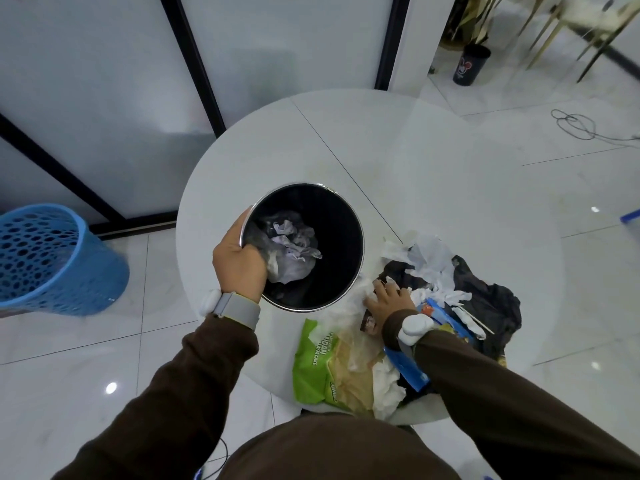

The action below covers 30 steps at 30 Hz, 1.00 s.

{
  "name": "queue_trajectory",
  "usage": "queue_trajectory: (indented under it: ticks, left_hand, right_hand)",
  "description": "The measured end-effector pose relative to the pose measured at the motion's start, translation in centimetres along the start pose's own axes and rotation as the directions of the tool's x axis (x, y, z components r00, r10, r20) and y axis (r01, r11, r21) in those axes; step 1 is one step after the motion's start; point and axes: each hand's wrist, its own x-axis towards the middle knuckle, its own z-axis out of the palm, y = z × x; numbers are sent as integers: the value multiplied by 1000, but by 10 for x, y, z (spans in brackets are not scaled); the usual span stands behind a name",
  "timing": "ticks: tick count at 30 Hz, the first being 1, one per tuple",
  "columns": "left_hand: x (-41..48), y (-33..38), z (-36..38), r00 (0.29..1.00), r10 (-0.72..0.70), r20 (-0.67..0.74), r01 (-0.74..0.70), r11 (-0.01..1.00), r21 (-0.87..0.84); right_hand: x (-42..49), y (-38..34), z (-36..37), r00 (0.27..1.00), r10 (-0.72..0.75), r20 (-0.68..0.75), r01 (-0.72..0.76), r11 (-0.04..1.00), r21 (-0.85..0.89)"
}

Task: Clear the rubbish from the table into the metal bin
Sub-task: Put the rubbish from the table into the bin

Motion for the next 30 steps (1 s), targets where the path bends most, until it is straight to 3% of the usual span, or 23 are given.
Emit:
queue_trajectory:
  ticks: [10,20,23,26,28,30]
  left_hand:
    - [-6,4,-6,1000,-4,-5,4,1000,-1]
    - [-12,4,-8,1000,14,3,-14,1000,5]
    - [-15,4,-8,1000,12,4,-12,1000,-6]
    - [-18,6,-9,1000,2,5,-2,1000,-23]
    - [-21,9,-9,1000,-8,3,8,999,-45]
    - [-22,10,-7,1000,-9,13,10,999,-52]
  right_hand:
    - [-6,6,-11,971,-19,-240,65,980,186]
    - [-22,20,-20,866,129,-484,145,860,489]
    - [-38,25,-31,744,230,-627,243,781,575]
    - [-60,26,-60,498,315,-808,405,740,537]
    - [-73,21,-86,341,298,-891,495,749,440]
    - [-81,13,-109,232,236,-944,552,767,328]
